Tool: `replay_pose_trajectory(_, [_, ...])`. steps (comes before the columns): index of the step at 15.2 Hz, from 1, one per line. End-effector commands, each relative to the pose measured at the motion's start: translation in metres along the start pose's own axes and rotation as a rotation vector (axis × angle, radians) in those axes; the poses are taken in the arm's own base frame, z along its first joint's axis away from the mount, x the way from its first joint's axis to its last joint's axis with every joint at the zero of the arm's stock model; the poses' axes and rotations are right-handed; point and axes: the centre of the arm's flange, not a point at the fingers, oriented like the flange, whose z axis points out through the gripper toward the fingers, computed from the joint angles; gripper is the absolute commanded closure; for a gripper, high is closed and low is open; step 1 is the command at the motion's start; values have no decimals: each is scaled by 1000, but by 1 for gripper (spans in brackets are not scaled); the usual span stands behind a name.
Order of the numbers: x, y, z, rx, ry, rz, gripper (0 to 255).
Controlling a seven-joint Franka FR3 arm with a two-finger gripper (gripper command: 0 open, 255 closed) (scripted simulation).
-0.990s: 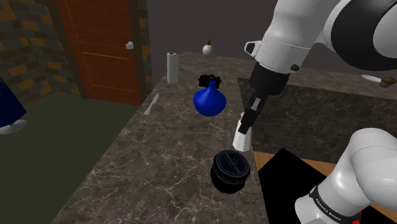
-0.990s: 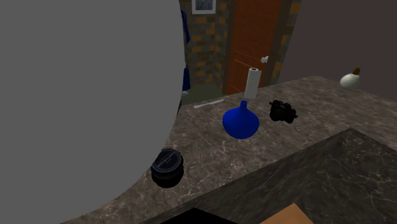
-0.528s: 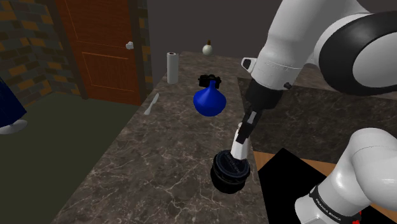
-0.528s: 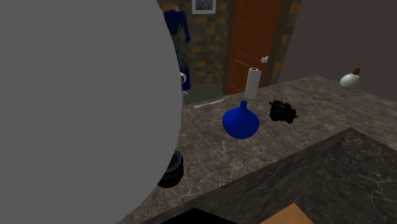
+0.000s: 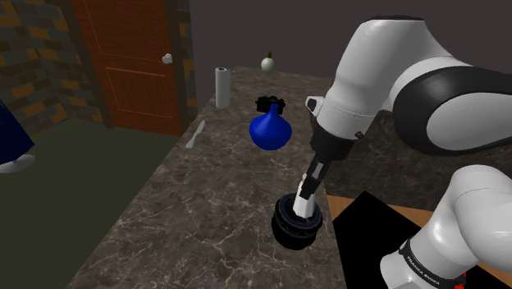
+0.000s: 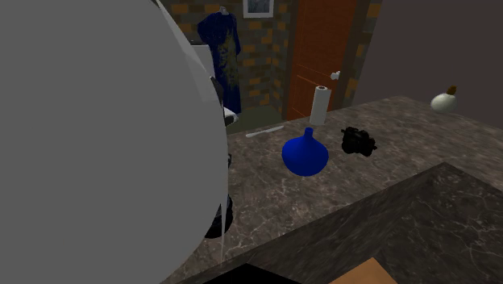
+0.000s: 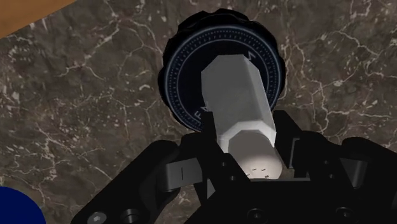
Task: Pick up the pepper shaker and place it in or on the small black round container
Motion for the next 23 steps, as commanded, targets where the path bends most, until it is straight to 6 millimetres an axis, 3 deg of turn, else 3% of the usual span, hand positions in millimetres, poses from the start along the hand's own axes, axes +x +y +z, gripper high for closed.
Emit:
replay_pose_trajectory(1, [-1, 1, 6, 0, 1, 0, 255])
replay_pose_trajectory(8, [-1, 1, 6, 0, 1, 0, 255])
replay_pose_trajectory(9, [-1, 1, 6, 0, 1, 0, 0])
replay_pose_trajectory(14, [-1, 1, 6, 0, 1, 0, 0])
replay_pose_trajectory(18, [-1, 1, -44, 0, 1, 0, 0])
replay_pose_trajectory(23, [-1, 1, -44, 0, 1, 0, 0])
